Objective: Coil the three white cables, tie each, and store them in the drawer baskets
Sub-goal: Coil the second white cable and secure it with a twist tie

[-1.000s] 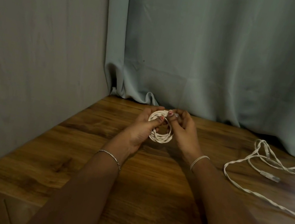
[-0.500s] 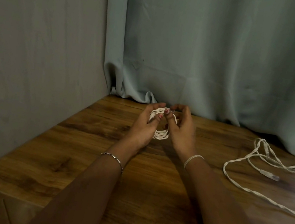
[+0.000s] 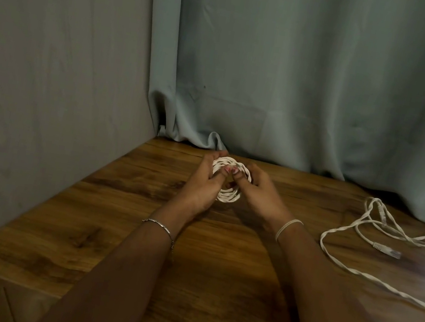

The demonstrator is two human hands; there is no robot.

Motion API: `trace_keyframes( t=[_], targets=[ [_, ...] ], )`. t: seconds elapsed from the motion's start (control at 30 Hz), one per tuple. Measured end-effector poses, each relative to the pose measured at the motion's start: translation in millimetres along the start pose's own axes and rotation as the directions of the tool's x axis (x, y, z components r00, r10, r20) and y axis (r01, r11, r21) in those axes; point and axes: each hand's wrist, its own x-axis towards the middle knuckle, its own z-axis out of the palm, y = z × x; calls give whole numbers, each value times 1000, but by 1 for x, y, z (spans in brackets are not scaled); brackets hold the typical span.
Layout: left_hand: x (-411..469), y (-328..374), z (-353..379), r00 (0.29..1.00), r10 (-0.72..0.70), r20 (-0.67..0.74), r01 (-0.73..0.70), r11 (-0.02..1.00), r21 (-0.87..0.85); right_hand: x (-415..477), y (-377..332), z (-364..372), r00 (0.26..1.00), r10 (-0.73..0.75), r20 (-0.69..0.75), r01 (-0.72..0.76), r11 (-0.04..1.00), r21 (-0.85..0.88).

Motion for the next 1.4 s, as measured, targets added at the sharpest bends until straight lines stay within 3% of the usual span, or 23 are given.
trace_keyframes(
  t=[0.13,0.23,0.47,0.73,0.93,1.2,1.4],
  targets=[
    [-3,0,0,1000,8,30,-10,998,63,-3,0,-4,996,46,72,-47,999,0],
    [-3,3,0,999,18,28,-20,998,60,-2,-2,-6,998,55,0,-55,998,-35],
    [-1,4,-2,1000,-2,-12,3,997,83,-2,-8,-11,989,147,-14,-141,969,204],
    [0,7,-4,999,-19,-41,20,1000,16,1,-4,-7,993,105,-46,-100,991,92],
    [0,7,-4,998,-57,-25,56,998,-26,1,-4,-8,990,135,-42,-128,981,146],
    [1,5,-3,999,-22,-23,24,999,49,2,-2,-11,986,167,-5,-164,971,175],
    [1,4,-6,994,-105,-31,104,994,-28,-2,-3,-12,978,200,54,-207,938,276]
  ],
)
